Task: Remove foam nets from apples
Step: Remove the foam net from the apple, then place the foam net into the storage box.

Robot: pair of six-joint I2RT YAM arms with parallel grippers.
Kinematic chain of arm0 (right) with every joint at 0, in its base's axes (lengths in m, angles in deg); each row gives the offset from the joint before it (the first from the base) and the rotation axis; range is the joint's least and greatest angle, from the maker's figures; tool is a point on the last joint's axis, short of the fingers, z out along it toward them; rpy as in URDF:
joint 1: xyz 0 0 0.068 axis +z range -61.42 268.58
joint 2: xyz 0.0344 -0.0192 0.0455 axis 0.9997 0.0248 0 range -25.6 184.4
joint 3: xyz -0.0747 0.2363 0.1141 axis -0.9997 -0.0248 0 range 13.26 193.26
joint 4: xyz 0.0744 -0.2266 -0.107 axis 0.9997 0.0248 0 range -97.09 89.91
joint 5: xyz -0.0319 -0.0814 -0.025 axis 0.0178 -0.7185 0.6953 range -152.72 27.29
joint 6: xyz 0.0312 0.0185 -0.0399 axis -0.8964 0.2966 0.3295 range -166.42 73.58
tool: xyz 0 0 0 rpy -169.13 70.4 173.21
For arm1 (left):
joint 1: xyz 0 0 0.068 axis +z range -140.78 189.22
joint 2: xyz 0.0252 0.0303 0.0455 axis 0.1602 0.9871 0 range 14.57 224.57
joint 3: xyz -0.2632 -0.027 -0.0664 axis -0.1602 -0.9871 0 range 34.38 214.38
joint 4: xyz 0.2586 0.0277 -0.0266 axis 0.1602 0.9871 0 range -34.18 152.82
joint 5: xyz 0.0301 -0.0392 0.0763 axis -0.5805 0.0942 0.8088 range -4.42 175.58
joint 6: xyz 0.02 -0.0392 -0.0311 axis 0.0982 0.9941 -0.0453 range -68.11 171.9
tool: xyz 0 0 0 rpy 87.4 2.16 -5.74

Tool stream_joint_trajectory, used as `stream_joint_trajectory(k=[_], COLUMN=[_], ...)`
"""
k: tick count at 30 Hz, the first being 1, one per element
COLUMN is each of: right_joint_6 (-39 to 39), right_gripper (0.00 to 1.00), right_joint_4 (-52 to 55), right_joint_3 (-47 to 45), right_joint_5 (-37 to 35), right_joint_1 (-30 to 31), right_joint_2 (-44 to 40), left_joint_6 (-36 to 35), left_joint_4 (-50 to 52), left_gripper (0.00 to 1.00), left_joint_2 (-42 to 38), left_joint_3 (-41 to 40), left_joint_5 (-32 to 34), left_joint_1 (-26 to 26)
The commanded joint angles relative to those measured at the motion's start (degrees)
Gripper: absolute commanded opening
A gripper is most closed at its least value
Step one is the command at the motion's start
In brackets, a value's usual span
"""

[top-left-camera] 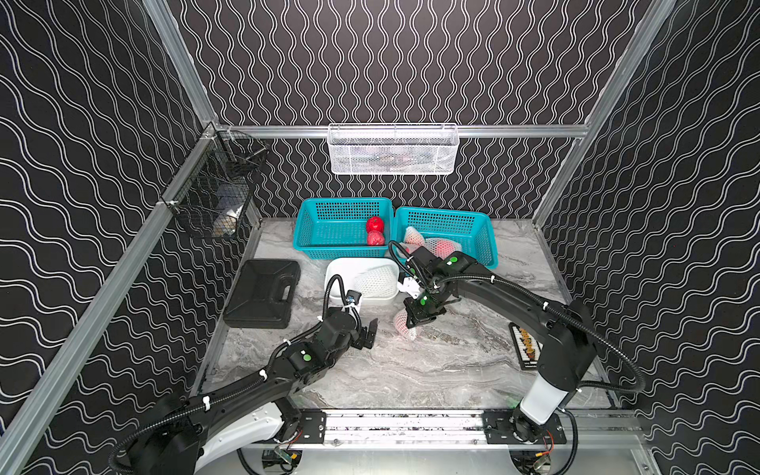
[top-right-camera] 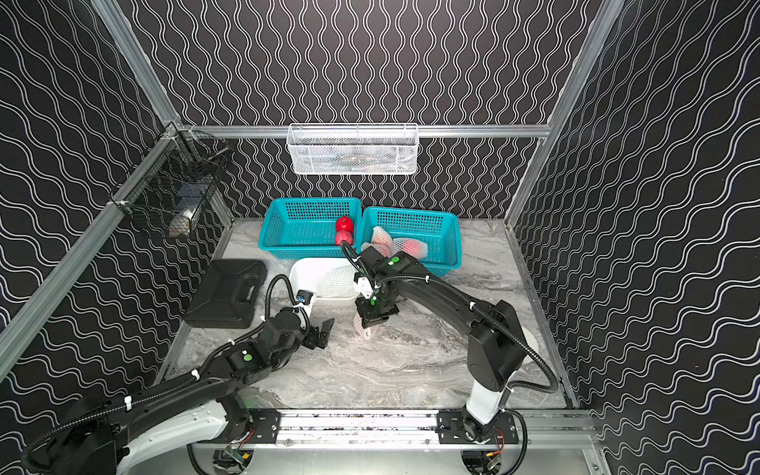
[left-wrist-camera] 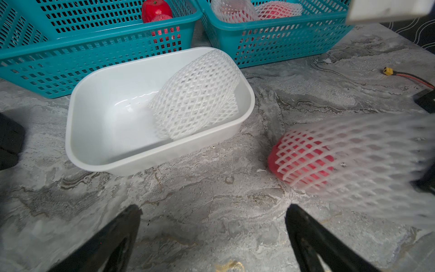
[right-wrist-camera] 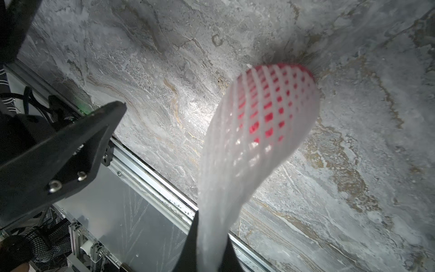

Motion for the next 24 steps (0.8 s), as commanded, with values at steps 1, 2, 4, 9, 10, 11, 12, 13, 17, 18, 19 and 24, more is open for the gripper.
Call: stream_joint_trajectory(k=[1,2,4,9,10,11,12,13,17,18,19,24], right_joint_6=[1.4,1.8,2.3,3.3,3.9,4.2,4.9,4.9,4.0,3.7,3.1,1.6], right_gripper=[0.09,0.09,0.09,0.1,0.1,0.1,0.1,0.1,0.1,0.1,0.11,0.11], right_joint_4=[5.6,7.0,7.0,6.5,6.4,6.2,5.3,3.9,-3.7,-7.1,-10.4,-23.7], right_joint_3=[1.8,2.7,3.4,5.6,6.5,7.2,7.7,8.0,12.6,13.4,13.4,16.9], right_joint_5=[-2.0,-2.6,-2.6,1.0,2.2,3.2,4.5,5.7,9.7,10.2,10.6,16.7], right_joint_1=[0.2,0.2,0.2,0.3,0.2,0.2,0.2,0.2,-0.1,-0.6,-1.1,-5.4], right_joint_2=[1.6,2.5,2.3,1.5,0.9,0.1,-0.8,-1.6,-1.3,-0.9,-0.3,8.1], left_joint_6=[0.2,0.3,0.4,0.5,0.3,0.2,0.0,0.2,2.8,2.8,2.8,1.2], left_joint_4=[-1.5,-1.6,-1.4,-1.3,-0.9,-0.7,-0.5,-0.2,3.2,3.0,3.0,4.5], left_gripper=[1.0,0.99,0.99,0.99,0.99,0.99,0.99,0.99,0.98,0.96,0.94,0.85], left_joint_2=[-0.1,-0.2,-0.2,-1.5,-2.1,-2.6,-3.5,-4.3,-10.3,-11.6,-12.4,-7.5], left_joint_3=[-0.4,-0.5,-0.5,-0.7,-0.5,-0.2,0.1,0.6,6.7,7.9,9.0,16.7], left_joint_5=[1.1,1.1,1.1,1.1,1.1,0.9,0.7,0.1,-6.5,-7.0,-6.7,-2.9], left_joint_1=[0.1,0.1,0.1,0.1,0.1,0.2,0.3,0.5,6.2,7.7,8.8,14.9])
